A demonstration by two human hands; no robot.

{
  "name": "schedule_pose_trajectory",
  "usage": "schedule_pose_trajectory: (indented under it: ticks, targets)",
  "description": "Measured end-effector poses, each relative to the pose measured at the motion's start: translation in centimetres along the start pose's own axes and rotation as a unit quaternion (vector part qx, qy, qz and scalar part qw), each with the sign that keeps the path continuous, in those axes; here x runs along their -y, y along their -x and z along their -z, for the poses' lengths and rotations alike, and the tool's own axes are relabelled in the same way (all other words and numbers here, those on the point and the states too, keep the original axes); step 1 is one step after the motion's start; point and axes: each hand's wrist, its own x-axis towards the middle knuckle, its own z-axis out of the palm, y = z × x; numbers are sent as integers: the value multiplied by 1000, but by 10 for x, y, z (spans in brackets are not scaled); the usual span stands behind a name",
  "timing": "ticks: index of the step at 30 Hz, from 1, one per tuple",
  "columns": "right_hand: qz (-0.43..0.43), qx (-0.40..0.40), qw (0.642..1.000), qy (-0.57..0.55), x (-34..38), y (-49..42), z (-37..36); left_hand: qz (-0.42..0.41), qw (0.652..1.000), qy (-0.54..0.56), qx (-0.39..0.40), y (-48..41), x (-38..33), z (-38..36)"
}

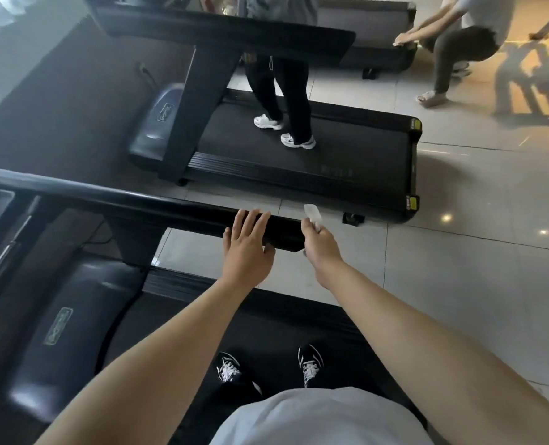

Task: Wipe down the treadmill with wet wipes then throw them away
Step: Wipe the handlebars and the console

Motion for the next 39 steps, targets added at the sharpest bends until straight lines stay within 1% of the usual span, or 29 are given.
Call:
schedule_pose_trajectory:
  ticks: [2,5,7,8,10,12,15,17,19,21,22,23,25,26,27,28,29,31,33,36,38,39]
  targets:
    - [-60,43,995,-71,-7,1,-3,8,1000,7,1,1,-2,-1]
    - [-101,111,976,-160,-17,4,-12,15,1000,12,4,3,-7,-2]
    - [-119,142,966,-183,-17,7,-14,13,1000,14,9,4,-7,-2]
    - [-119,140,967,-175,-14,8,-14,12,1000,14,10,4,-7,-2]
    - [-100,100,984,-105,-8,7,-8,9,1000,16,8,4,-6,-4]
    - [-37,33,998,25,-2,5,0,10,1000,23,4,5,-7,-6]
    - [29,-40,982,184,4,6,4,17,999,40,-2,3,-9,-10]
    - [81,-88,954,276,4,8,7,14,999,41,-11,3,-9,-10]
    - [184,-122,902,372,6,11,7,2,999,42,-20,4,-7,-7]
    - [289,-125,847,429,20,17,-1,2,997,68,-29,0,-3,-6]
    - [318,-122,835,431,28,18,-9,14,993,118,-26,-3,-3,0]
    - [337,-106,837,417,38,20,-20,36,979,202,-21,-6,-4,9]
    - [348,-33,858,375,54,23,-46,86,916,391,-23,-4,-2,38]
    - [343,14,868,358,60,24,-57,102,885,454,-28,-2,-1,54]
    - [342,65,870,348,64,26,-69,112,869,482,-33,3,4,70]
    - [342,113,868,343,68,28,-82,118,864,488,-38,10,10,87]
    - [336,157,864,342,71,32,-95,116,868,481,-44,20,16,103]
    - [304,234,857,344,77,41,-124,113,872,472,-58,40,38,127]
    - [280,298,840,355,82,57,-154,143,870,466,-81,60,70,147]
    - [280,374,806,363,86,78,-204,200,863,449,-120,87,122,168]
    - [266,408,796,359,86,89,-241,230,852,444,-157,104,152,181]
    - [259,420,792,359,85,95,-259,243,841,451,-175,112,166,186]
